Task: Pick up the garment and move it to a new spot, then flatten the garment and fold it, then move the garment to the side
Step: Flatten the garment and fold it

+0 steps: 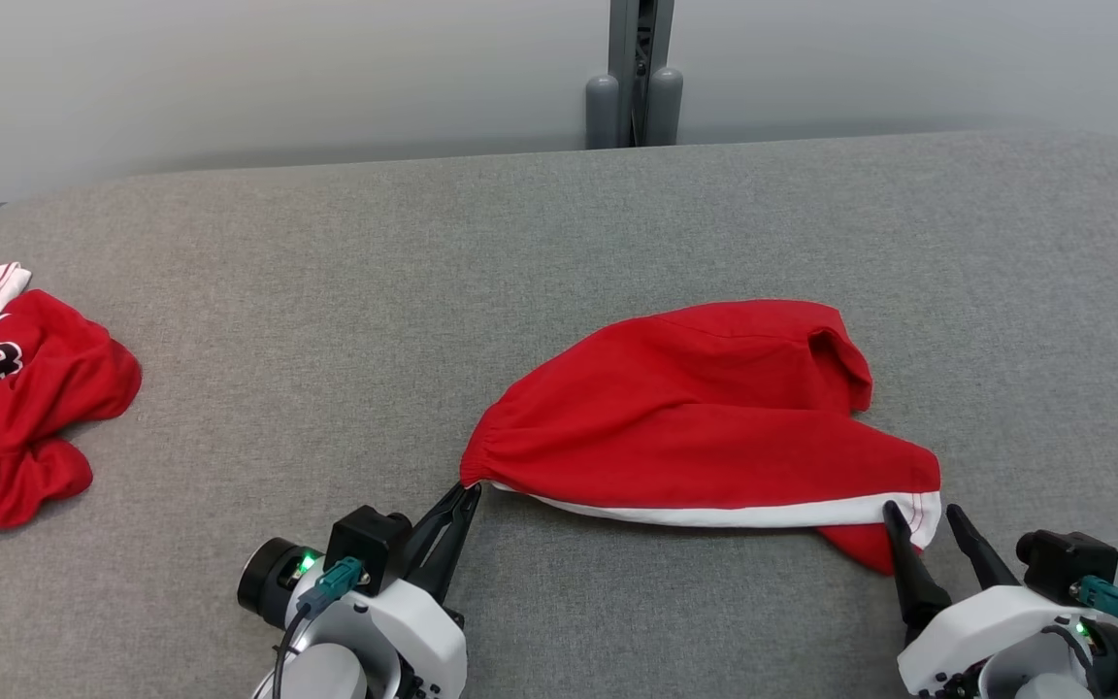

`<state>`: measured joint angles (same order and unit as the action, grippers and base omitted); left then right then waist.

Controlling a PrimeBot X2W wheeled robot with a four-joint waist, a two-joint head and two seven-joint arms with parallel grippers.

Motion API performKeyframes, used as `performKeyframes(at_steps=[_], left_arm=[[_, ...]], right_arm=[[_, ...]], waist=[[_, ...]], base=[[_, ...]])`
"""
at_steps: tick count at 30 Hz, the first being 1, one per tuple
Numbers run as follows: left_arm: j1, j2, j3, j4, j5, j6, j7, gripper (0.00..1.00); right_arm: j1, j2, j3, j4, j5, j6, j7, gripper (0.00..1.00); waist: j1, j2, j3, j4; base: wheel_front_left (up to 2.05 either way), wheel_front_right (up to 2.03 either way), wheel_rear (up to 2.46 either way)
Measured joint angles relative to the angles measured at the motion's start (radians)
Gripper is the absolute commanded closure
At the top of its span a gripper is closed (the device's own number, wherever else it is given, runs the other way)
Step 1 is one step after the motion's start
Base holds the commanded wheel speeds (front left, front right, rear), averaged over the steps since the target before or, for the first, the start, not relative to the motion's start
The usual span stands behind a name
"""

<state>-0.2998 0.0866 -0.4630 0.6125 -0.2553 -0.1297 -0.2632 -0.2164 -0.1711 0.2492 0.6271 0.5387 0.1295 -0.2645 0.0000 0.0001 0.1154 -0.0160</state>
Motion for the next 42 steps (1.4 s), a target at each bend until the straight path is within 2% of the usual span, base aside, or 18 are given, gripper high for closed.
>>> performKeyframes(at_steps=[1,2,3,4,11,13,15,18,24,28,31,37,42], left_arm=[[0.0,0.0,0.001,-0.001,0.001,0.0,0.0,1.0],[0.0,0.0,0.003,-0.001,0.002,0.0,0.0,1.0],[0.0,0.0,0.005,-0.002,0.002,0.0,0.0,1.0],[0.0,0.0,0.006,-0.002,0.003,0.0,0.0,1.0],[-0.002,0.01,0.002,-0.026,-0.003,0.0,0.0,1.0],[-0.003,0.018,-0.023,-0.037,-0.038,0.0,0.0,1.0],[-0.01,0.035,-0.093,-0.053,-0.109,0.0,0.005,1.0],[-0.036,0.102,-0.204,-0.133,-0.237,-0.001,0.056,1.0],[-0.115,0.319,-0.299,-0.395,-0.481,0.0,0.206,1.0],[-0.172,0.453,-0.304,-0.564,-0.611,0.0,0.31,1.0],[-0.221,0.512,-0.27,-0.657,-0.703,0.0,0.346,1.0],[-0.335,0.537,-0.179,-0.733,-0.86,0.0,0.383,1.0],[-0.442,0.525,-0.153,-0.704,-0.913,0.003,0.448,1.0]], right_arm=[[0.0,0.0,0.013,0.004,0.009,0.0,0.0,0.04],[-0.002,0.0,0.023,0.007,0.021,0.0,0.0,0.33],[-0.003,0.0,0.032,0.008,0.027,0.0,0.0,0.8],[-0.005,-0.001,0.04,0.007,0.034,0.0,0.0,1.0],[-0.007,-0.031,0.034,-0.053,0.041,0.0,0.0,1.0],[-0.007,-0.043,0.017,-0.101,0.037,0.0,0.0,1.0],[-0.008,-0.057,-0.004,-0.158,0.029,0.0,0.0,1.0],[-0.008,-0.077,-0.039,-0.245,0.014,0.0,0.0,1.0],[-0.03,-0.121,-0.072,-0.391,-0.01,0.0,0.0,1.0],[-0.063,-0.151,-0.073,-0.452,-0.014,0.0,0.0,1.0],[-0.096,-0.181,-0.071,-0.491,-0.012,0.0,0.0,1.0],[-0.179,-0.24,-0.049,-0.551,0.043,0.0,0.0,1.0],[-0.286,-0.29,-0.002,-0.56,0.089,0.0,0.007,1.0]], waist=[[0.0,0.0,0.001,0.001],[0.0,0.0,0.003,0.001],[0.0,0.0,0.004,0.001],[0.0,0.0,0.004,0.001],[0.0,0.0,-0.001,-0.006],[0.0,0.0,-0.005,-0.008],[0.0,0.0,-0.012,-0.011],[0.0,0.0,-0.026,-0.016],[0.0,0.0,-0.056,-0.027],[0.0,0.0,-0.077,-0.031],[0.0,0.0,-0.087,-0.032],[-0.0001,0.0,-0.093,-0.03],[0.0,0.0,-0.079,-0.032]], base=[[0.0,0.0,0.0],[0.0,0.0,0.0],[0.0,0.0,0.0],[0.0,0.0,0.0],[0.0,0.0,0.0],[0.0,0.0,0.0],[0.0,0.0,0.0],[0.0,0.0,0.0],[0.0,0.0,0.0],[0.0,0.0,0.0],[0.0,0.0,0.0],[0.0,0.0,0.0],[0.0,0.0,0.0]])
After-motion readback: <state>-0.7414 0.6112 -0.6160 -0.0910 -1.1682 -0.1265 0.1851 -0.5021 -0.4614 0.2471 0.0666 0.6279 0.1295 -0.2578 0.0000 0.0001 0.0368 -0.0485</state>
